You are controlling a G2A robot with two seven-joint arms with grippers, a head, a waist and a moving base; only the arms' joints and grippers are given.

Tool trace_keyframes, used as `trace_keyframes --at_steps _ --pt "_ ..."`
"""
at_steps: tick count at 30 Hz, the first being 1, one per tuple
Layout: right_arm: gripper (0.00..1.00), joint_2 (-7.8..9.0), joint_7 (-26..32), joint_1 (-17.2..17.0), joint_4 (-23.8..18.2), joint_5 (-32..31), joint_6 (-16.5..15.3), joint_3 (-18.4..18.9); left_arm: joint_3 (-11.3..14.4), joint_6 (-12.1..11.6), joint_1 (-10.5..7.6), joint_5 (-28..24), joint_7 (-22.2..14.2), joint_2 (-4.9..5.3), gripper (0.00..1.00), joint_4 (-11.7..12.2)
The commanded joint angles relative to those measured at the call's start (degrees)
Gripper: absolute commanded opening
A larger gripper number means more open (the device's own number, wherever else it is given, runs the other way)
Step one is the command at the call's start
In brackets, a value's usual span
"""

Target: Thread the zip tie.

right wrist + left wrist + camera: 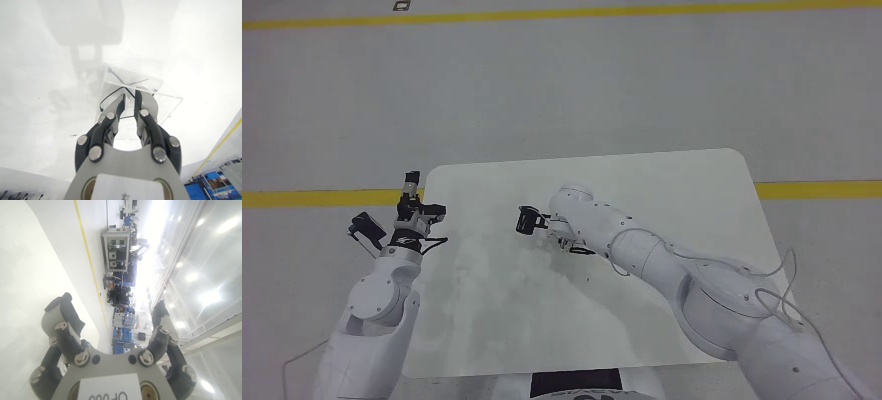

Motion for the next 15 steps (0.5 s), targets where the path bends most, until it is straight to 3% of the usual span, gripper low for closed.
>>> trace_keyframes --at_steps 1,5,15 --pt "0.09 -0.06 -0.01 0.04 0.07 -0.05 0.0 0.0 0.0 0.0 0.0 0.0 0.0 0.0 1.0 0.0" --pt "0.0 -0.13 0.27 0.02 0.08 -0.16 0.0 0.0 0.0 0.0 0.0 0.0 0.0 0.0 1.0 0.0" --pt "0.0 -0.06 0.85 -0.05 -0.19 -0.26 0.0 0.0 0.0 0.0 0.0 0.0 0.0 0.0 1.0 0.0"
